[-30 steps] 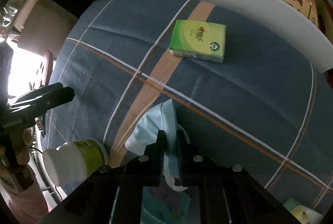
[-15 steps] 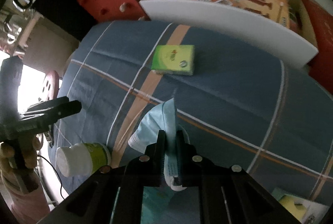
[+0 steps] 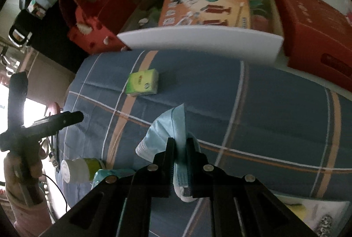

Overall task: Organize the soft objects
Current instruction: 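Grasp the blue face mask with the right tool while the left tool grasps the green tissue packet, then carry the mask and tissue packet into the white tray while both tools release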

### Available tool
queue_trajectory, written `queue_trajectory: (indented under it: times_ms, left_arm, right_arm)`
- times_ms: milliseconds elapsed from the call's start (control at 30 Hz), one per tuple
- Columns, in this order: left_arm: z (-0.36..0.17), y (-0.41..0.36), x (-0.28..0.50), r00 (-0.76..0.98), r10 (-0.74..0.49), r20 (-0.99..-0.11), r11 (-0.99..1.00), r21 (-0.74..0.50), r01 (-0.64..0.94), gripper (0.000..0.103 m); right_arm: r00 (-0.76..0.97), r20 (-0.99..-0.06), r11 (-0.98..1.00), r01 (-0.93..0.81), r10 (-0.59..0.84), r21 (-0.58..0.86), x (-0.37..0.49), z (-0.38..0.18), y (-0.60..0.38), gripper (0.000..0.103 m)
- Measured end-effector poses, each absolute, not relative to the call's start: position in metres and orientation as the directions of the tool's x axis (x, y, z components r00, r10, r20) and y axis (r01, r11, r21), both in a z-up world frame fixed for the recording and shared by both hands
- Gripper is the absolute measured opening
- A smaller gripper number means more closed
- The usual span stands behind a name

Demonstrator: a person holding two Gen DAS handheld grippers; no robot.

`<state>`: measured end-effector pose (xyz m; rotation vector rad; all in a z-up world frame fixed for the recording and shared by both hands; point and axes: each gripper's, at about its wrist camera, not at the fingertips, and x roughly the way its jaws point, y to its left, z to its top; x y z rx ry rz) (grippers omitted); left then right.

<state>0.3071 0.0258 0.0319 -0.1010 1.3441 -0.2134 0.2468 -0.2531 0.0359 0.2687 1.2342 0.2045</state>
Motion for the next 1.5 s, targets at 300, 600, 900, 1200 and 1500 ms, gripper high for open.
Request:
queue_trajectory:
  times_ms: [300, 600, 900, 1200, 1500]
  left_arm:
    - [0.011, -0.041, 0.34, 0.157, -0.204, -0.966, 0.975, -0.186, 0.121, 0.086]
    - [-0.021, -0.072, 0.379, 0.174, -0.157, -0.972, 0.986, -0.144, 0.083, 0.086]
    - [-0.04, -0.086, 0.384, 0.188, -0.081, -0.979, 0.994, -0.066, 0.087, 0.064]
    - [-0.009, -0.085, 0.357, 0.238, -0.102, -0.966, 0.992, -0.079, 0.103, 0.064]
    - [0.076, -0.097, 0.292, 0.344, -0.185, -0.92, 0.975, -0.129, 0.18, 0.064]
  right_arm:
    - [0.363, -0.891, 0.948, 0.058, 0.271, 0.312, 0.233, 0.044, -0.306, 0.01]
    - [0.363, -0.9, 0.953, 0.088, 0.242, 0.291, 0.225, 0.034, -0.337, 0.01]
    - [0.375, -0.894, 0.949, 0.097, 0.244, 0.299, 0.213, 0.037, -0.35, 0.01]
    - [0.418, -0.872, 0.943, 0.096, 0.253, 0.32, 0.187, 0.057, -0.349, 0.01]
    - [0.456, -0.859, 0.947, 0.094, 0.232, 0.306, 0.132, 0.096, -0.343, 0.01]
